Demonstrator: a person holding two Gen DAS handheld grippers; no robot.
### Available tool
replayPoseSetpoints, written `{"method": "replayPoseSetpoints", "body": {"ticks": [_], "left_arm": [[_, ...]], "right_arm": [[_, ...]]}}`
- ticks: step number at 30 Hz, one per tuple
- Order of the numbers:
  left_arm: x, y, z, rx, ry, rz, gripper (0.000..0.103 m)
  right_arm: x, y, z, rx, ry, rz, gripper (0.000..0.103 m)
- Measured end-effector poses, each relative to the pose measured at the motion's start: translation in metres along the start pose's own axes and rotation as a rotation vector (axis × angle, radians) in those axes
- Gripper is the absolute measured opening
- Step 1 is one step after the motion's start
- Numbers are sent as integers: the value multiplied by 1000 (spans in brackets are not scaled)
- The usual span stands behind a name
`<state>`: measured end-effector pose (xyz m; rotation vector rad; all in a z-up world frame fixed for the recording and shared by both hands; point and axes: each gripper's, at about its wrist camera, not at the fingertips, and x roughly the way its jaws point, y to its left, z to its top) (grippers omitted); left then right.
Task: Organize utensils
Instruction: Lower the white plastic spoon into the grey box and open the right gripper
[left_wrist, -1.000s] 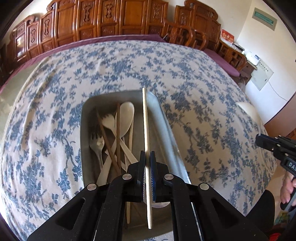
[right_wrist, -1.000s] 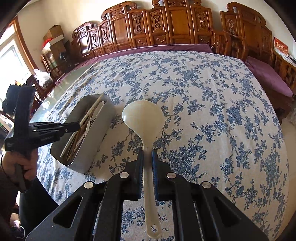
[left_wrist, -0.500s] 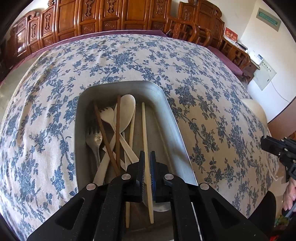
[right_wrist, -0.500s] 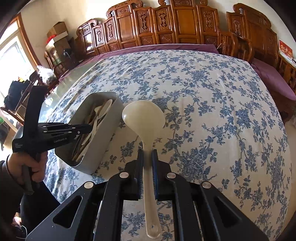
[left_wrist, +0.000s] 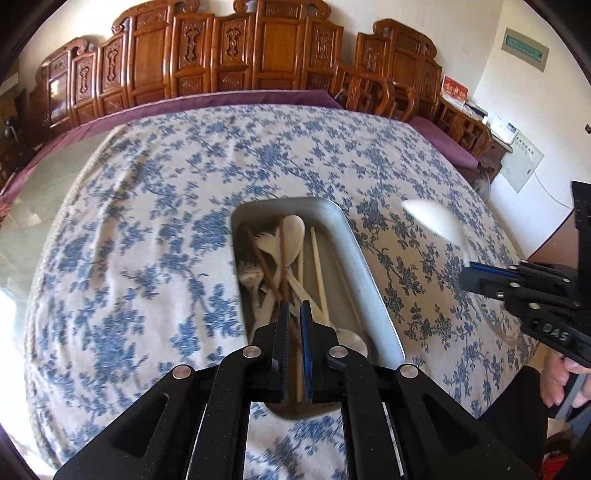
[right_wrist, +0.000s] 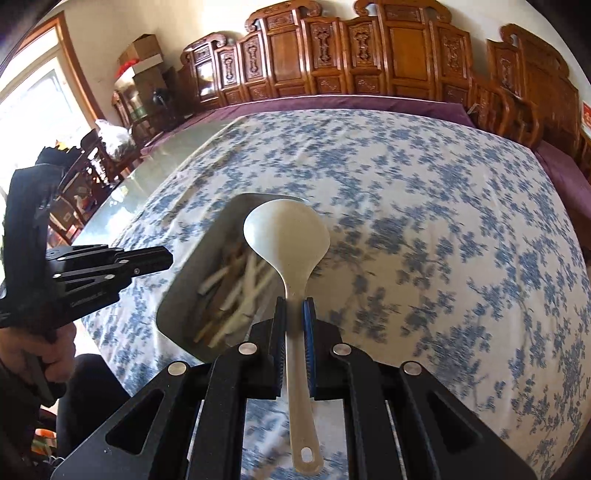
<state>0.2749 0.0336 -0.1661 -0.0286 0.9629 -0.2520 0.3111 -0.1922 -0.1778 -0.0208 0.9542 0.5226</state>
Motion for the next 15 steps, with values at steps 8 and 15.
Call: {"method": "replayPoseSetpoints", "body": {"ticks": [8, 15], "left_arm": [[-31, 27, -7, -30, -39, 21, 6], [-38, 47, -16, -48, -48, 44, 13]], "right_arm": [[23, 27, 16, 17, 24, 29, 11], [50, 37, 31, 71, 47, 55, 11]]}}
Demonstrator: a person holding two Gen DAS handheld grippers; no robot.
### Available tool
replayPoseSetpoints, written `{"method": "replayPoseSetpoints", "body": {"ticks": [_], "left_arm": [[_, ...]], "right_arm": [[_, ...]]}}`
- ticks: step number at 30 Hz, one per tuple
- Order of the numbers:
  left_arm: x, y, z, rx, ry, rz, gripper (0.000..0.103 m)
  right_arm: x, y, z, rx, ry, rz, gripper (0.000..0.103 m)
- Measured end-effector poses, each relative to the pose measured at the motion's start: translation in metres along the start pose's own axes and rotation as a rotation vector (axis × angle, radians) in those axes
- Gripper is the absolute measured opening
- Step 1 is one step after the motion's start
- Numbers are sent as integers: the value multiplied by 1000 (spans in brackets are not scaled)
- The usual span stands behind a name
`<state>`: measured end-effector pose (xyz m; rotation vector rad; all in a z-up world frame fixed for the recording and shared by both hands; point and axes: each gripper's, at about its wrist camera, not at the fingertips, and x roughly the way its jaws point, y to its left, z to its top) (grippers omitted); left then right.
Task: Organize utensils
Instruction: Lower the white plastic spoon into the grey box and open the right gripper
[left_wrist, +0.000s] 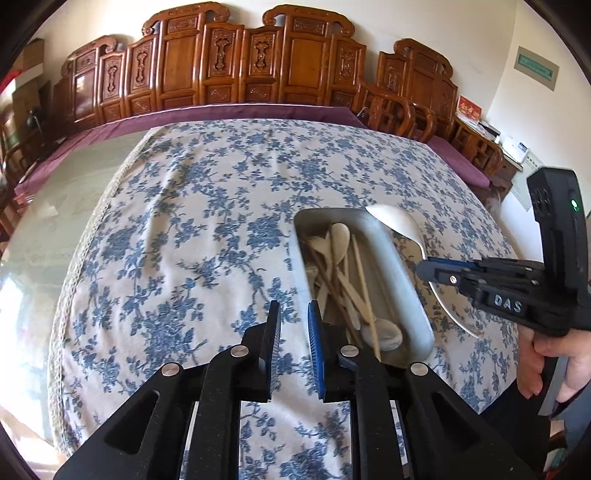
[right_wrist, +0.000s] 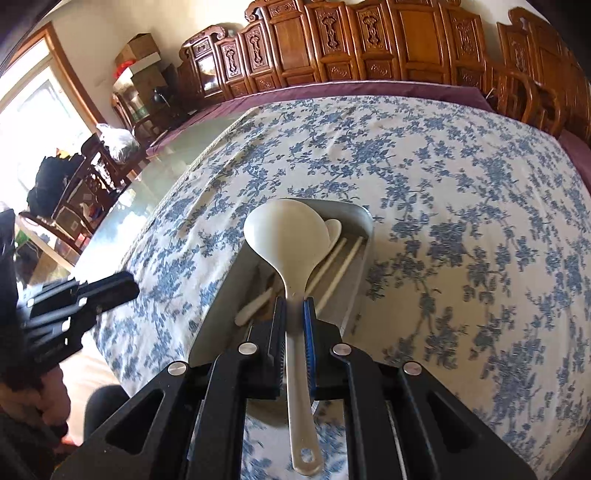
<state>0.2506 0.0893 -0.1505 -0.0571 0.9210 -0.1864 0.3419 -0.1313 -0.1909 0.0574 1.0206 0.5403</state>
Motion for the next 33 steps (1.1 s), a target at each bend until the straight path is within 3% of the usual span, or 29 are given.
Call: {"method": "replayPoseSetpoints", "body": {"ticks": [9, 20, 28, 33], "left_arm": [[3, 7, -7, -3, 8, 9, 14], [13, 13, -16, -19, 34, 2, 15], [20, 12, -20, -31, 53, -9, 15], [13, 6, -19, -2, 35, 19, 15]], "right_arm": [[37, 10, 16, 36, 37, 1, 11], [76, 21, 8, -73, 80, -141, 11], [72, 18, 9, -83, 29, -172, 12], [57, 29, 4, -144, 5, -143, 22]]}}
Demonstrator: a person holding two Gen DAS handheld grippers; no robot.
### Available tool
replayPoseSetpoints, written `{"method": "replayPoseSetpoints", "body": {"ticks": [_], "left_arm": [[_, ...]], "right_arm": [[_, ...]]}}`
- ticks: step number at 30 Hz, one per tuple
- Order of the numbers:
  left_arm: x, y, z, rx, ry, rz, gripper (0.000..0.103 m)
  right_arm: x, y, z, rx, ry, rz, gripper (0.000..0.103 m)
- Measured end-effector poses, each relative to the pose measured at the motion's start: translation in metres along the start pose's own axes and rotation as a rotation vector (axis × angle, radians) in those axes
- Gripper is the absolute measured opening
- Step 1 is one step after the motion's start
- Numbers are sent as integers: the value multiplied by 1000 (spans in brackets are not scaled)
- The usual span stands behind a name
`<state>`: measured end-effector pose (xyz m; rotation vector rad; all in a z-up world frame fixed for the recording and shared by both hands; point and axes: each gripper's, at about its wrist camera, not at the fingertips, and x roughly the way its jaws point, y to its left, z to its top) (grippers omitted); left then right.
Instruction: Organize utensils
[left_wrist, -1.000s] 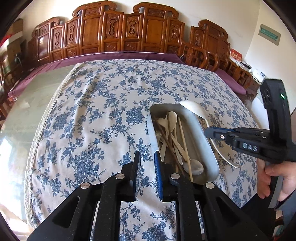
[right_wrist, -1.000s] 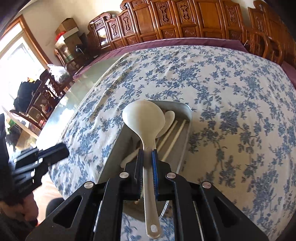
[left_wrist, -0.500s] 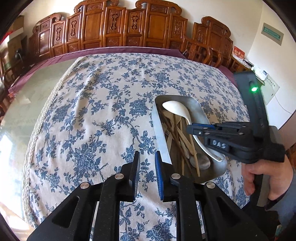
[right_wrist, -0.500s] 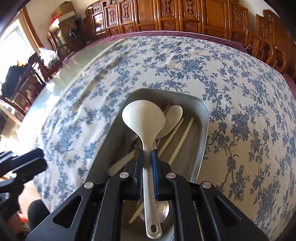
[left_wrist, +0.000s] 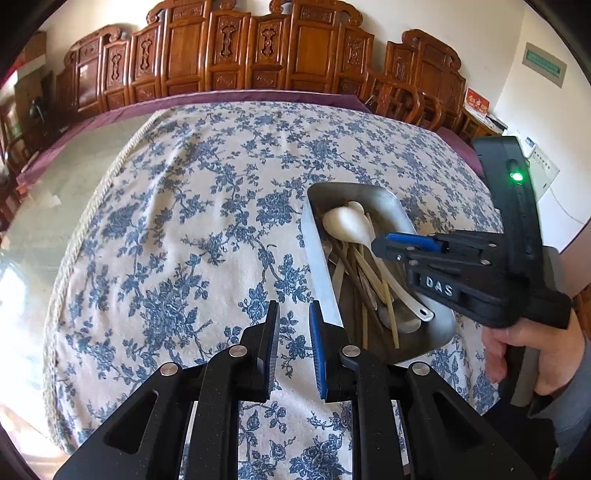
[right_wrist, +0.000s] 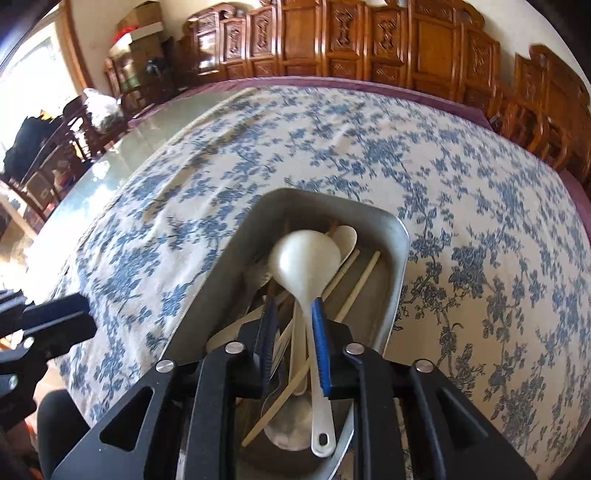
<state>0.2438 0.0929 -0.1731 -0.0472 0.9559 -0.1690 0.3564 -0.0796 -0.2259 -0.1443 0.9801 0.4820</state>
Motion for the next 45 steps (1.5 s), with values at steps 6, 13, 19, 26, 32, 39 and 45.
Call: {"method": "replayPoseSetpoints", "body": {"ticks": [6, 13, 19, 26, 32, 39, 45], "left_arm": [[-6, -16, -1, 10, -11, 10, 24], [-26, -42, -2, 26, -56, 38, 80], [-45, -59, -7, -2, -85, 47, 94], [-62, -79, -23, 4, -108, 63, 95], [-86, -97, -40, 16, -125, 84, 95], [-122, -112, -57, 39, -162, 106, 95], [-164, -125, -63, 45, -233, 97, 95]], "right_arm": [[-43, -5, -16, 3, -64, 0, 35], [-102, -19, -46, 24, -152, -19, 62], [-145, -30, -72, 46, -222, -71, 92], [-186, -39, -110, 83, -263, -102, 100], [-214, -41, -140, 115, -292, -142, 100], [-248, -43, -164, 166, -332, -172, 100], [-281, -39, -170, 181, -387, -196, 100]]}}
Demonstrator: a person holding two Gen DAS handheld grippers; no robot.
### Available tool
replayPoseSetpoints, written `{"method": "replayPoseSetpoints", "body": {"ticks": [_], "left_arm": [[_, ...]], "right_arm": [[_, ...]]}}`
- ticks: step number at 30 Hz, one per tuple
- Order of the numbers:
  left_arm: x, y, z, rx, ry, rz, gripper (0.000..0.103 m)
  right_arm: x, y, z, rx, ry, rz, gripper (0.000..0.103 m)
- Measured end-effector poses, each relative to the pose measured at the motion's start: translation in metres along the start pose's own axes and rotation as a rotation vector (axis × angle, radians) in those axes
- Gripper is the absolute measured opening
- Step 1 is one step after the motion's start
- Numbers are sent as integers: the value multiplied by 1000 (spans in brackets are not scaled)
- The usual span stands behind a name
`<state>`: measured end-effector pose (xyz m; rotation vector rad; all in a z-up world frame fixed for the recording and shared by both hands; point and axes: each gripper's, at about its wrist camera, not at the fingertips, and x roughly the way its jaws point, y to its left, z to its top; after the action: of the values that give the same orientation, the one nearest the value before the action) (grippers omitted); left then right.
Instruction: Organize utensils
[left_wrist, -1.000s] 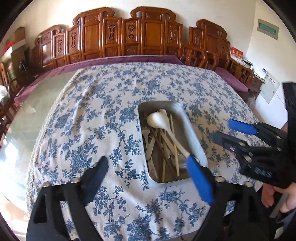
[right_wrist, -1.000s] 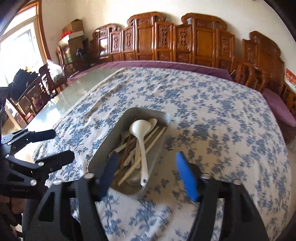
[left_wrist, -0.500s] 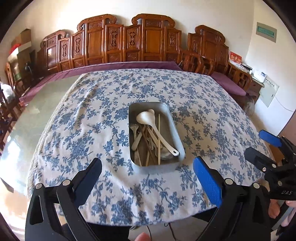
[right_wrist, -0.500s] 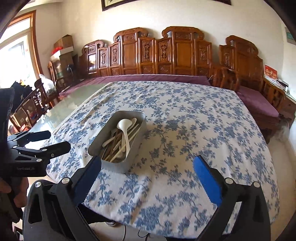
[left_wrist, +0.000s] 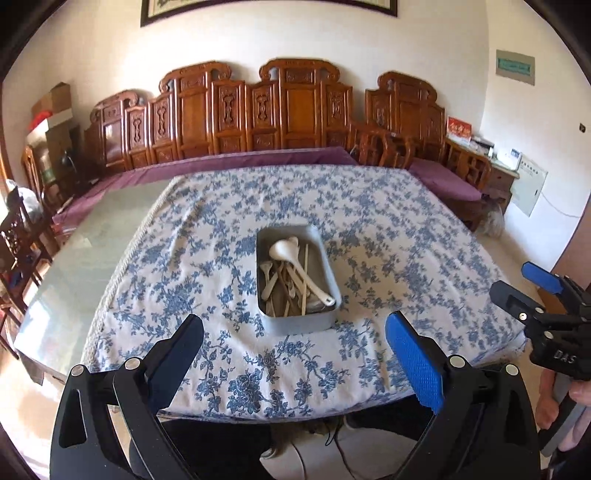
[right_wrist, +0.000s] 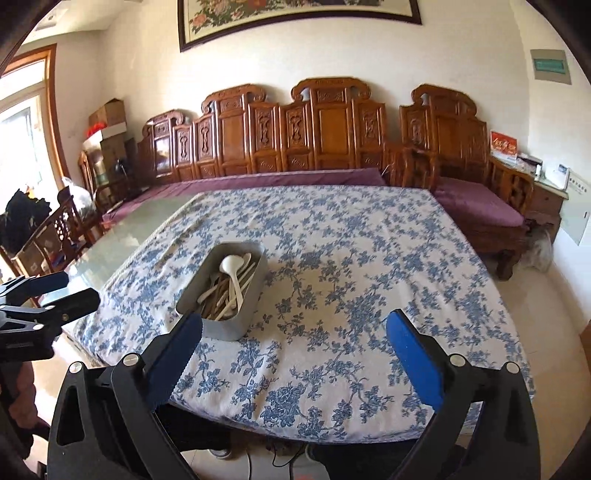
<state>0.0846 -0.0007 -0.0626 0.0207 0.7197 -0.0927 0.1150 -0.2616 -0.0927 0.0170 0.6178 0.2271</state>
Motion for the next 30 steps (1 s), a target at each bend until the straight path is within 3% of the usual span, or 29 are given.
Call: {"method": "replayPoseSetpoints", "body": {"ticks": [30], "left_arm": [[-155, -22, 31, -1, -323, -3, 95]], "right_arm": [[-163, 16, 45, -50, -362, -89, 100]]}}
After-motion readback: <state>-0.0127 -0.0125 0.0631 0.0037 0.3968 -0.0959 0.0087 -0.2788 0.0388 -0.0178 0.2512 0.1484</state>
